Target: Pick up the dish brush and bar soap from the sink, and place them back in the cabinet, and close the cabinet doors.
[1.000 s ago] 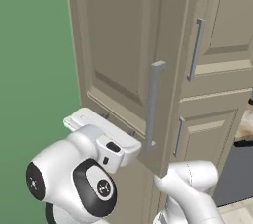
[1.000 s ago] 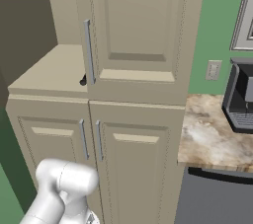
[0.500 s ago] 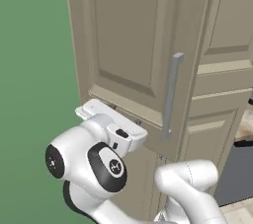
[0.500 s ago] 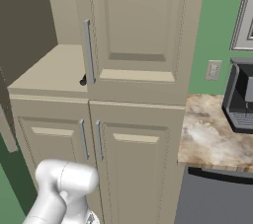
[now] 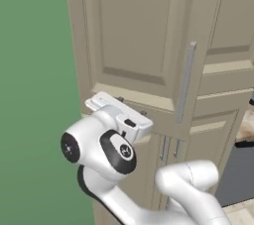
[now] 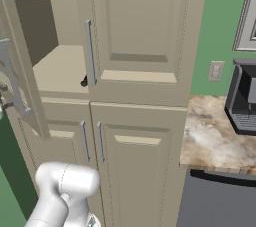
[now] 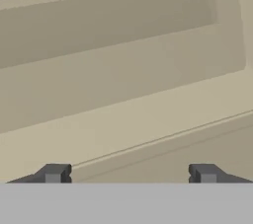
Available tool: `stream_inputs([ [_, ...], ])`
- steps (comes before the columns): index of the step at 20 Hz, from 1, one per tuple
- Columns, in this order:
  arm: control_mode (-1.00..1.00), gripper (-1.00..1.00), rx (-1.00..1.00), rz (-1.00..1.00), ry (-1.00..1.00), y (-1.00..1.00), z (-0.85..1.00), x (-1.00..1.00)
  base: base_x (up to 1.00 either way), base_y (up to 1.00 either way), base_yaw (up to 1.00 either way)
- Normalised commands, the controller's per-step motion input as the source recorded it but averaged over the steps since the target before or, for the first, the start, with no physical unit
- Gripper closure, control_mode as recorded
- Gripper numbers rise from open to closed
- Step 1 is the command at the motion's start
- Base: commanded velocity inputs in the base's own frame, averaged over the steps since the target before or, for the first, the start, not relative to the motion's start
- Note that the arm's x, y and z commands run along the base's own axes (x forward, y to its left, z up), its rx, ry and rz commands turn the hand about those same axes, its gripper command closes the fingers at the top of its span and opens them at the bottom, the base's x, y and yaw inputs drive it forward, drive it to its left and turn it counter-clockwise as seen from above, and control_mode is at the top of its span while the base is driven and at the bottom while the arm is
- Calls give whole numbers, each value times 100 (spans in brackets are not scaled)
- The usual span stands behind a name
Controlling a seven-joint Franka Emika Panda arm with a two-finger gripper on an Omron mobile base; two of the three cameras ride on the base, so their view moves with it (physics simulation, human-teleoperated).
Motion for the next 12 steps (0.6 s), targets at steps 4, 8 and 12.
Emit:
stream_inputs([
  [4,-100,-100,0,0,-3,-23,-6,38,0,0,0],
  [8,-100,-100,0,0,-3,-24,-6,33,0,0,0],
  [12,-100,-100,0,0,-3,-20,-4,32,0,0,0],
])
